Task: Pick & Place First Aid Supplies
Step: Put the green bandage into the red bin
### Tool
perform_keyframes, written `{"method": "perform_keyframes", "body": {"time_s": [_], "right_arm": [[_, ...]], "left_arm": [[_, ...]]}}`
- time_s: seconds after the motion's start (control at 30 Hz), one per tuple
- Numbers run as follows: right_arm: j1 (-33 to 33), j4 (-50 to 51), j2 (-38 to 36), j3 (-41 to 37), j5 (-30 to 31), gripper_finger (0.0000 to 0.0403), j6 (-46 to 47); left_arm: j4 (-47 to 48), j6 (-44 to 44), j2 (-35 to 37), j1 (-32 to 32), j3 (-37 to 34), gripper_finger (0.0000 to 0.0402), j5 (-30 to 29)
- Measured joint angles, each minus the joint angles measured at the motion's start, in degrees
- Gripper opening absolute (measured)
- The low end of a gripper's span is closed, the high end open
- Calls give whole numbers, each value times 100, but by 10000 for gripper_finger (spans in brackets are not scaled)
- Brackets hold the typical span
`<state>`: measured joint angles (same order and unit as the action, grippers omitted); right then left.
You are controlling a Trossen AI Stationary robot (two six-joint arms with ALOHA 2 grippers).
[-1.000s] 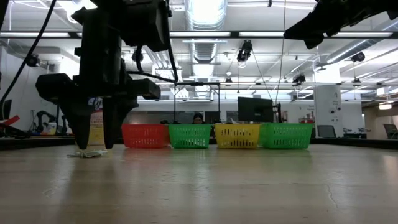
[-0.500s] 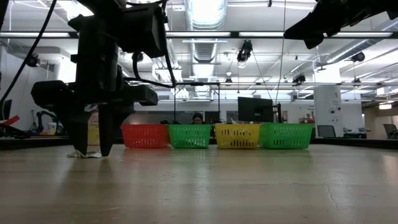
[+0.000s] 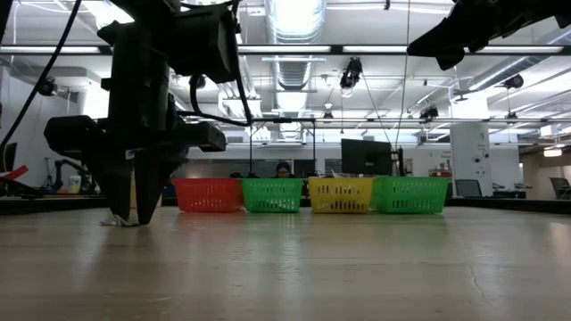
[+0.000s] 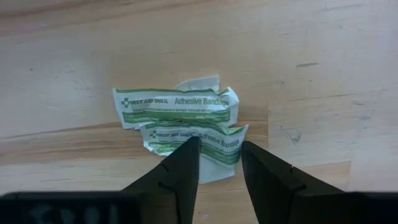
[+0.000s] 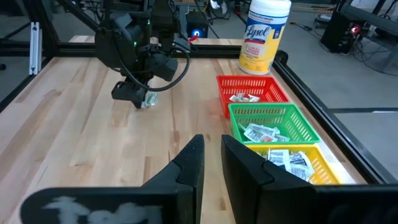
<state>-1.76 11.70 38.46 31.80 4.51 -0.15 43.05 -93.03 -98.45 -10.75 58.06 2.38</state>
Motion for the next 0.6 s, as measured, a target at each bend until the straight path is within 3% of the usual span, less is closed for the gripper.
{"method": "perform_keyframes", "body": {"time_s": [0.3,0.6], "right_arm": [[0,1,0,1,0,52,0],[0,2,0,1,0,52,-1]], "left_arm": [[0,17,2,-1,11,88,-5],[11,31,9,1,44,83,-12]]}}
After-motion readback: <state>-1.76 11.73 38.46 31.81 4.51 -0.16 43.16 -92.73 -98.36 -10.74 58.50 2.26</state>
